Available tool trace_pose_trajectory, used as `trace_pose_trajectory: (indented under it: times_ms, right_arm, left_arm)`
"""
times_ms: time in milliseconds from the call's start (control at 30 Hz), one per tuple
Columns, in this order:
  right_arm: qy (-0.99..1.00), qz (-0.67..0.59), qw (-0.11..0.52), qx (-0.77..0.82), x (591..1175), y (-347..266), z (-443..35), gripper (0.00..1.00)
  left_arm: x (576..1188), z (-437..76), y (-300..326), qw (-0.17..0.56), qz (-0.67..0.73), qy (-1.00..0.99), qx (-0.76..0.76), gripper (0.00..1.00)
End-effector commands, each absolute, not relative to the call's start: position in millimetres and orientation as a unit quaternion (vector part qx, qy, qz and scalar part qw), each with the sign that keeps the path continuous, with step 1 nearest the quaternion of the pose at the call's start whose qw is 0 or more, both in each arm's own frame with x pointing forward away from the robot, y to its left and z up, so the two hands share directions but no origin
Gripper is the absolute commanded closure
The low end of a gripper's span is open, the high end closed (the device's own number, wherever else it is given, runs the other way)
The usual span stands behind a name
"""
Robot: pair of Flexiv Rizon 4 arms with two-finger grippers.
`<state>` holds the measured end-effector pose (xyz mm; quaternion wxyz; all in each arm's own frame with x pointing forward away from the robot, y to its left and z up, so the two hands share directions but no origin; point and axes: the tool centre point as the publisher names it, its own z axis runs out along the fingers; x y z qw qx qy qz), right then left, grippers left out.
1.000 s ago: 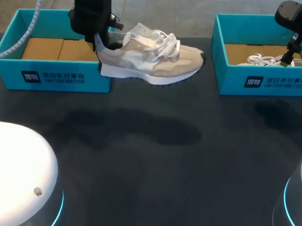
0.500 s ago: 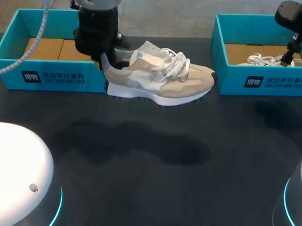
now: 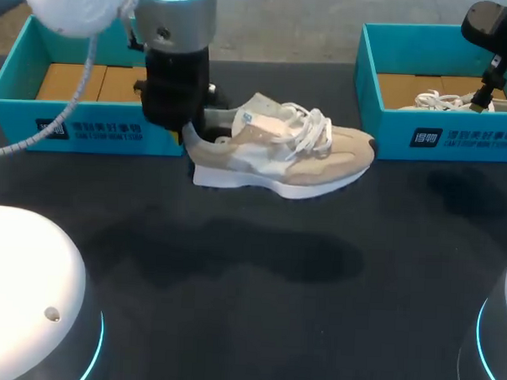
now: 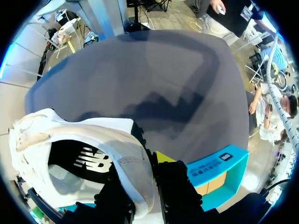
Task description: Take the shoe out of the shoebox, open the shoe tongue, remove and reinsert the insole, then place the shoe into the shoebox
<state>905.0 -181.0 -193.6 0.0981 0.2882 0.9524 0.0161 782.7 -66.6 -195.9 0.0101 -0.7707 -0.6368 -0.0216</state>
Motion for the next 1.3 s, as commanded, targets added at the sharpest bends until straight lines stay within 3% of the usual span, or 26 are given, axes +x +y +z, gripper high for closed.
trace_pose_trajectory:
  times_ms: [33,733,1300]
  right_arm:
    - [0.952,0.016,0.098,0.288,905,-181,-194,0.00]
    - [0.952,0.016,0.098,0.288,905,-181,-194,0.00]
    - [0.952,0.016,0.098,0.288,905,-181,-194,0.00]
  left_arm:
    - [780,-221,-70,-0.001,-0.037,-0.643,-0.765,1.00]
    - [792,-355,-65,-0.011,0.019,-0.676,-0.737,1.00]
    - [793,-403,-82,0.040,0.001,-0.648,-0.761,1.00]
